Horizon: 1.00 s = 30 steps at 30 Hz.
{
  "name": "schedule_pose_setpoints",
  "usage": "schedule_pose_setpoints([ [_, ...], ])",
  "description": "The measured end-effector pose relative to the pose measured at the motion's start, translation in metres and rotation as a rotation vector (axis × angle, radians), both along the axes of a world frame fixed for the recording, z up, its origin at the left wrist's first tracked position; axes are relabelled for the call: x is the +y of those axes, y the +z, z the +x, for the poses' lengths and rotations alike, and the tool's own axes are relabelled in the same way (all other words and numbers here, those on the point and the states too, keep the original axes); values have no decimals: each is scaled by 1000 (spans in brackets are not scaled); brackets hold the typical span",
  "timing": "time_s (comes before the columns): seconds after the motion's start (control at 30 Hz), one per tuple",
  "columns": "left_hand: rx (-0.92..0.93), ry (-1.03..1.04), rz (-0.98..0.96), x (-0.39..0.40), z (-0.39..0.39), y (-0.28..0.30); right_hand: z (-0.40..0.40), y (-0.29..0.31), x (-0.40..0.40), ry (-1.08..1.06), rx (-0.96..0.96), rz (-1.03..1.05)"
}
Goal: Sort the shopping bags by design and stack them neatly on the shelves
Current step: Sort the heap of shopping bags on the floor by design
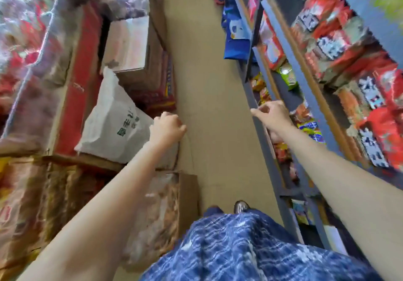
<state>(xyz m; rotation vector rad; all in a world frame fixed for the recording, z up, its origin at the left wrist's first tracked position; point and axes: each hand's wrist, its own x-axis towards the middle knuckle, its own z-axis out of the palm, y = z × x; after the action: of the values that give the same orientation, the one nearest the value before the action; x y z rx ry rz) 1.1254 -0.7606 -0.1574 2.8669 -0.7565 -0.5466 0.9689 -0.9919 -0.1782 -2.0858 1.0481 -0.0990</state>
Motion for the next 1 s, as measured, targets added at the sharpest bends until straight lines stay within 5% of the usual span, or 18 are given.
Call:
schedule_pose_setpoints([
  [0.27, -96, -35, -42, -124, 260, 2, 277, 3, -133, 192, -61, -52],
  [0.67, -96, -310, 15, -392, 585, 22, 575, 10, -385, 122, 18, -45],
  [1.0, -107, -143, 12, -545, 838, 20, 848, 15, -564, 312, 207, -149],
])
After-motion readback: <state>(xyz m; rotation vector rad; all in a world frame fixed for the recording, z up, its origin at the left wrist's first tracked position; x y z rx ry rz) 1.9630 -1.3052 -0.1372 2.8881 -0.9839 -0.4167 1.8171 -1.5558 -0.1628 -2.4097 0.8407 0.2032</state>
